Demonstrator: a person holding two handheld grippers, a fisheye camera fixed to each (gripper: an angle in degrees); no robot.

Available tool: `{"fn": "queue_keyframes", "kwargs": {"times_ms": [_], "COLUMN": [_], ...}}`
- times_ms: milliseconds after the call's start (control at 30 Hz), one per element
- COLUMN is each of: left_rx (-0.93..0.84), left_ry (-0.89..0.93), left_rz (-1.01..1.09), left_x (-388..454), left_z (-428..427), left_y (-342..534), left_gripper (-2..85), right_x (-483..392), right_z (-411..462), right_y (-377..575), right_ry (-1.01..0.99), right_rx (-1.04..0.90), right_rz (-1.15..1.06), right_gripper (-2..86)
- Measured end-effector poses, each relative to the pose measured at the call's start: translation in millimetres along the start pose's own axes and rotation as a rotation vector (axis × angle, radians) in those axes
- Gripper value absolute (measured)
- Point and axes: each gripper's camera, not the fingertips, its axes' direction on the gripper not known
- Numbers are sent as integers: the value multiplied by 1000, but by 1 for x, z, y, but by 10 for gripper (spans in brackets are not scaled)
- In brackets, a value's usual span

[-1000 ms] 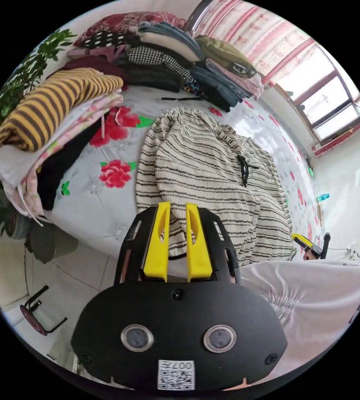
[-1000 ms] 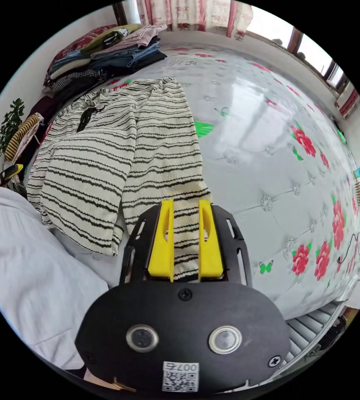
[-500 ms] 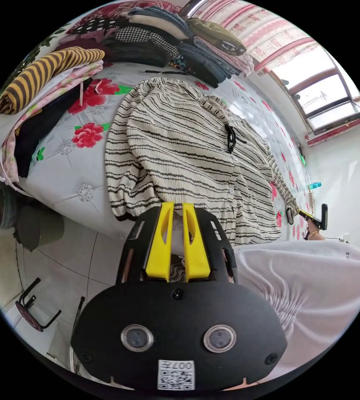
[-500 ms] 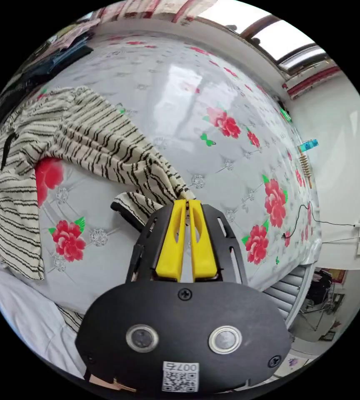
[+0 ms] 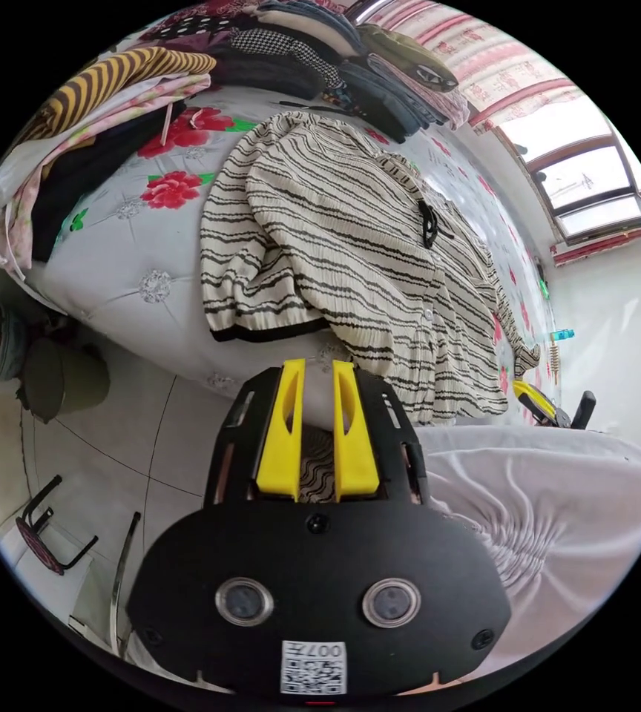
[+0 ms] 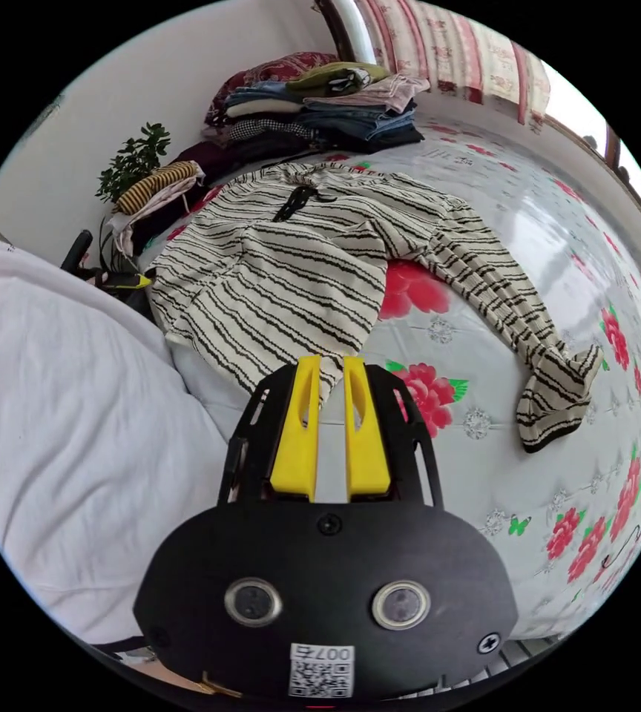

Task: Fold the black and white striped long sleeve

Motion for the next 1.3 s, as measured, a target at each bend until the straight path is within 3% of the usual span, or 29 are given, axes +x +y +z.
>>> {"fn": "queue_keyframes", "kwargs": {"times_ms": [133, 367, 533, 767, 933, 1000, 1067, 1167, 1300], "left_rx": [-6, 5, 91, 245, 204, 152, 122, 85, 55], "left_ry": [-8, 20, -127, -300, -239, -193, -168, -140, -121], "left_rz": [11, -61, -103, -261, -281, -241, -205, -148, -70], "left_x": [-7, -36, -57, -92, -92, -81, -71, -57, -40], "left_z": [4, 9, -37, -112, -106, -89, -76, -58, -43], "left_y": [-26, -71, -91, -49, -7, 7, 13, 12, -9], "left_gripper": [66, 48, 47, 31, 32, 37, 41, 53, 67], "right_x": [10, 62, 93, 158, 212, 234, 240, 200, 103], "right_z": [-4, -30, -54, -93, -101, -129, -171, -193, -168], "right_y": [1, 1, 2, 12, 40, 61, 79, 64, 24], "right_ry": [64, 134, 166, 266, 358, 454, 404, 278, 136], "right_rx": [-70, -62, -22, 6, -105, -57, 97, 203, 142], "right_rz": [9, 247, 361, 494, 613, 762, 838, 649, 323], "right_gripper": [29, 18, 15, 9, 3, 1, 2, 9, 30]}}
